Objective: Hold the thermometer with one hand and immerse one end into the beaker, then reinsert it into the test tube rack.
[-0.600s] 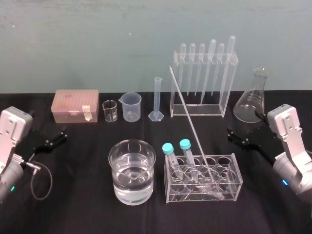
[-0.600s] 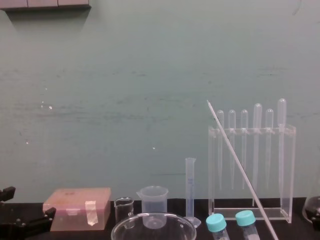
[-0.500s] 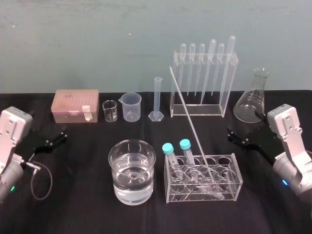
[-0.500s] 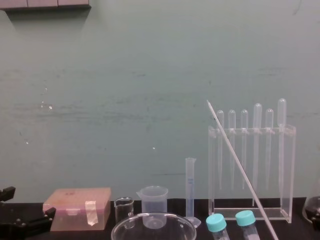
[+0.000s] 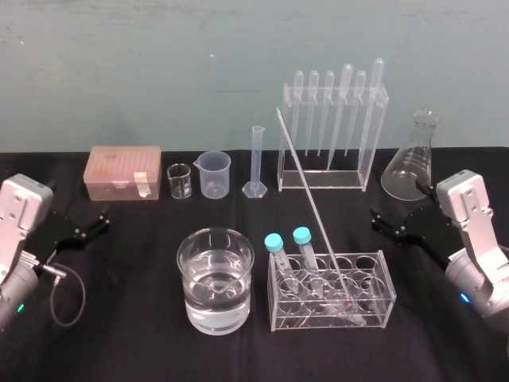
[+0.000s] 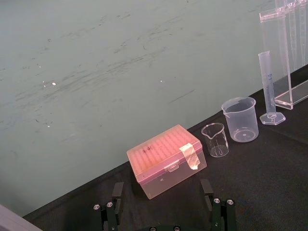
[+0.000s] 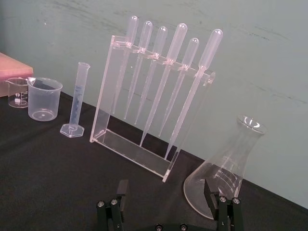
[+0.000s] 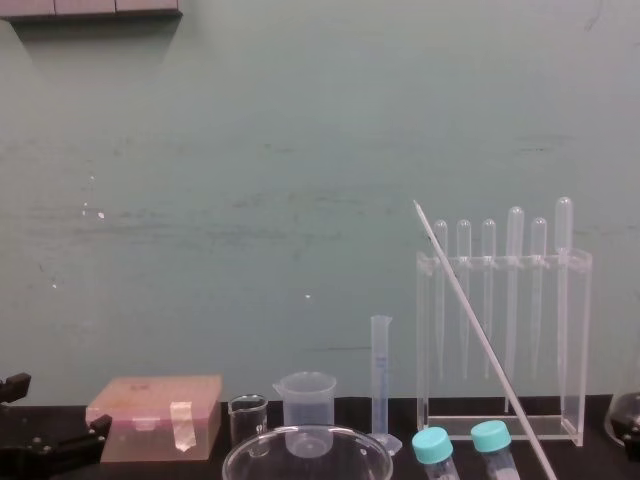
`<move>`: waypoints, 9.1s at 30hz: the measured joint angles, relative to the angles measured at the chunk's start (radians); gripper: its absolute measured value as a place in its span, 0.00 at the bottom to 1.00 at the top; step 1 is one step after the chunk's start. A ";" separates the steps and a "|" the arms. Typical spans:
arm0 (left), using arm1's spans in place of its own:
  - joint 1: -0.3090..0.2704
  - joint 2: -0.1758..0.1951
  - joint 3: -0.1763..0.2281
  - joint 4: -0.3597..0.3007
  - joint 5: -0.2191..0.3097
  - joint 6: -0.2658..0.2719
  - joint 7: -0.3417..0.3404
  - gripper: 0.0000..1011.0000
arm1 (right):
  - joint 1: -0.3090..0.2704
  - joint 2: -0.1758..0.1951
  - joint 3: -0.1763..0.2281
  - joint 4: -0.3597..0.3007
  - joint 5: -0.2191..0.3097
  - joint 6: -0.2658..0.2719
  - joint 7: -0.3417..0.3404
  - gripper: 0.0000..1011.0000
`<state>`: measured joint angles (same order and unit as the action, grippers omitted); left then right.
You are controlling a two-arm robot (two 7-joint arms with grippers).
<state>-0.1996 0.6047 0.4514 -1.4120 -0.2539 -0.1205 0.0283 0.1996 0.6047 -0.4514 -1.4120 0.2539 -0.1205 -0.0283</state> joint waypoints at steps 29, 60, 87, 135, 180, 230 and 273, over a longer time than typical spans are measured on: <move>0.000 0.000 0.000 0.000 0.000 0.000 0.000 1.00 | 0.000 0.000 0.000 0.000 0.000 0.000 0.000 0.99; 0.000 0.000 0.000 0.000 0.000 0.000 0.000 1.00 | -0.017 0.015 0.094 -0.074 0.193 0.070 0.160 0.99; 0.000 0.000 0.000 0.000 0.000 0.000 0.000 1.00 | 0.175 0.066 0.037 -0.191 0.539 0.446 0.573 0.99; 0.000 0.000 0.000 0.000 0.000 0.000 0.000 1.00 | 0.346 -0.009 -0.111 -0.080 0.408 0.436 0.556 0.44; 0.000 0.000 0.000 0.000 0.000 0.000 0.000 1.00 | 0.040 -0.006 0.126 -0.232 0.503 0.060 0.538 0.06; 0.000 0.000 0.000 0.000 0.000 0.000 0.000 1.00 | 0.475 -0.213 -0.166 -0.056 0.613 0.097 0.845 0.06; 0.000 0.000 0.000 0.000 0.000 0.000 0.000 1.00 | 0.355 -0.279 -0.199 0.151 0.454 -0.028 0.874 0.06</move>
<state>-0.1996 0.6047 0.4514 -1.4120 -0.2539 -0.1205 0.0283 0.5543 0.3253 -0.6501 -1.2611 0.7083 -0.1483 0.8459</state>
